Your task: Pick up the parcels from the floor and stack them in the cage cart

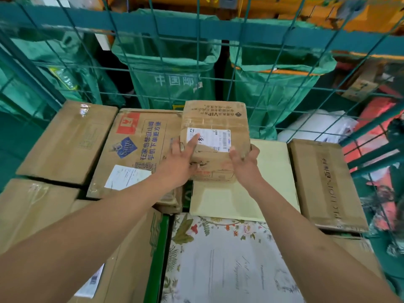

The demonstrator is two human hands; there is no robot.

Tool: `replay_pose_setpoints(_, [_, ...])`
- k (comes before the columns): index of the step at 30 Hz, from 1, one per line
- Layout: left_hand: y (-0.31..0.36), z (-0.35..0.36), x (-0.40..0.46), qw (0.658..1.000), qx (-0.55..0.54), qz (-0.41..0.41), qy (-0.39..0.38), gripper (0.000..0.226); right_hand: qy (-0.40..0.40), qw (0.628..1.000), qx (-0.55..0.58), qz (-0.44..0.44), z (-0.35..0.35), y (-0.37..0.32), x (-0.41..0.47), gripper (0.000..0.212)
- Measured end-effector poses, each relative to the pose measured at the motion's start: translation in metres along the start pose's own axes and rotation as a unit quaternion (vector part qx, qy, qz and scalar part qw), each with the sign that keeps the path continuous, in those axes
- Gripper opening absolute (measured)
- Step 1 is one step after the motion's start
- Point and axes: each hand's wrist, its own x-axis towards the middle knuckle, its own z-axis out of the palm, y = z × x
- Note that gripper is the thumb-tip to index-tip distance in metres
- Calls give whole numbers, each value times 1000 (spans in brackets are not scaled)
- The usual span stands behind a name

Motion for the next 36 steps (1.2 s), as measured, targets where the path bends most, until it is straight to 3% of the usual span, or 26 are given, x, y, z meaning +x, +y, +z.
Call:
replay_pose_setpoints(9, [6, -10, 0, 998, 37, -32, -28, 92, -21, 995, -73, 62, -5, -17, -8, 78])
replay_pose_setpoints(15, [26, -42, -47, 999, 2, -45, -19, 89, 14, 993, 7, 116, -14, -44, -61, 92])
replay_pose_setpoints(19, [16, -36, -110, 1000, 2, -22, -7, 88, -61, 993, 40, 94, -19, -43, -132, 74])
replay_pose_setpoints(24, [29, -55, -193, 989, -145, -4, -20, 78, -146, 986, 28, 73, -17, -51, -212, 58])
replay_pose_setpoints(27, [41, -65, -239, 961, -274, -22, -21, 63, -185, 979, 50, 64, -14, -55, -256, 52])
replay_pose_setpoints(31, [46, -67, -309, 883, -453, -125, -8, 39, -239, 968, 58, 42, -7, -54, -316, 35])
replay_pose_setpoints(36, [9, -49, -399, 830, -531, -170, 21, 29, -298, 953, 31, 36, 14, -39, -374, 41])
